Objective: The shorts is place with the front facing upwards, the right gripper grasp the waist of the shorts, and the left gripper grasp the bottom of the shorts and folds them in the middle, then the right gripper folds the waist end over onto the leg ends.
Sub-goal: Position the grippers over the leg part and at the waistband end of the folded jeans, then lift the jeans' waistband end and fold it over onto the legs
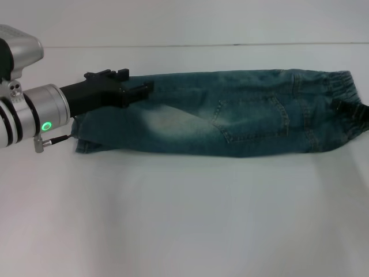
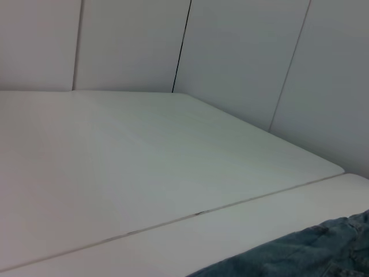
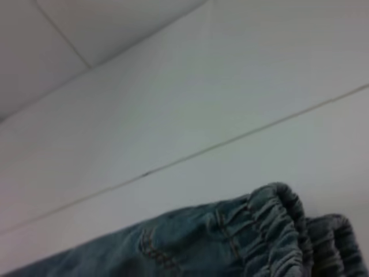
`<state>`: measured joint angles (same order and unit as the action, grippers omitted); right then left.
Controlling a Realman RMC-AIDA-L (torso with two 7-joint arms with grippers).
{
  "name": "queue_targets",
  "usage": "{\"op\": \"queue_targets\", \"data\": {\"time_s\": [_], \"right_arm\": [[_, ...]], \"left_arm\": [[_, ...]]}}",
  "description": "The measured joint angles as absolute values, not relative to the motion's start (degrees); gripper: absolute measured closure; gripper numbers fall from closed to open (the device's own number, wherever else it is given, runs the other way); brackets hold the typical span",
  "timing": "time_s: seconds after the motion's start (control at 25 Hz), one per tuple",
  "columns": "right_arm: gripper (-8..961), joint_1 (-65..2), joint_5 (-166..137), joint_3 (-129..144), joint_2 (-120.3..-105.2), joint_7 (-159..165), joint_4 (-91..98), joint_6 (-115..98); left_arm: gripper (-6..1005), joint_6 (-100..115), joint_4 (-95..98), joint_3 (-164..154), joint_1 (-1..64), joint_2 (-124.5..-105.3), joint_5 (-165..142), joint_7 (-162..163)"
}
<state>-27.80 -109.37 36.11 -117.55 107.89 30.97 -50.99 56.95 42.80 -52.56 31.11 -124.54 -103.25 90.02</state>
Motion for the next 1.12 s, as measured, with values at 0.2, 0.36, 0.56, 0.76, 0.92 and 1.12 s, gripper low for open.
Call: {"op": "queue_targets", "data": {"time_s": [0.2,0.36,0.56,0.76,0.92,1.12], "right_arm": [[619,-28.08,-110.50,36.28,-117.77,108.10,31.78,-51.79],[753,-27.55,-110.30,35.70,-118.04,107.83,32.62,-53.25],[806,-26.63,-110.19,34.07,-118.10,107.80,33.90,-56.96],[828,-23.56,-110.18,32.51,-119.53,108.87,40.73,-63.71],[828,-21.50,-110.19,32.42,-119.69,111.60,44.10,-68.65],[827,-20.39,-110.62,32.79,-119.64,113.77,46.93,-73.93]], "left_arm": [[275,57.02,42.70,-52.56,31.02,-124.54,-102.86,90.00],[275,57.17,42.22,-53.20,30.97,-124.54,-101.86,89.94],[274,56.92,40.39,-54.29,30.92,-124.59,-98.73,87.60],[274,57.88,34.61,-58.08,30.52,-124.62,-86.59,77.97],[354,58.13,21.98,-61.43,31.89,-124.58,-67.62,66.92],[523,64.04,2.65,-61.48,37.85,-124.63,-52.64,42.19]]}}
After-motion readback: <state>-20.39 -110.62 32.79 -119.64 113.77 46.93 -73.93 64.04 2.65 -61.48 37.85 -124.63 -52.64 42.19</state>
